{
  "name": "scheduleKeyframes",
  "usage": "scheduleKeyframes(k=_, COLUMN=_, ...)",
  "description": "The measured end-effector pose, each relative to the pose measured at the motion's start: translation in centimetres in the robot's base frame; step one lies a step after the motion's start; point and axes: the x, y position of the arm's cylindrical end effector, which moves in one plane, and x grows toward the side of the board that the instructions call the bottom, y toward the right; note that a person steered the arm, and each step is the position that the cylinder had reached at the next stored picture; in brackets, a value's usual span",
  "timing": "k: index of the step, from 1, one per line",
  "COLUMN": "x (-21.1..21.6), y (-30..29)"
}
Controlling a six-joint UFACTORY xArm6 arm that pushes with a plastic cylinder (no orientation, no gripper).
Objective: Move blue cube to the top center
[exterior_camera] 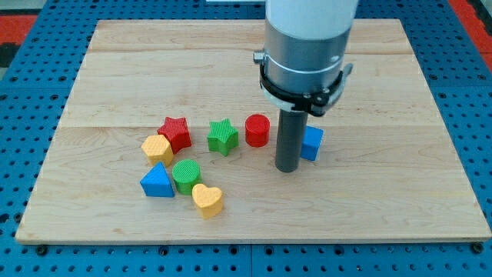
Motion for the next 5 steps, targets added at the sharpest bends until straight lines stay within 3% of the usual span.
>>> scheduleKeyframes(k=1, x=-3.5, y=5.5)
scheduleKeyframes(k=3, x=-13.6, y=3.9)
scheduleKeyframes(k=4, x=-10.0, y=6.3)
scheduleKeyframes(k=5, x=-12.4, y=11.3)
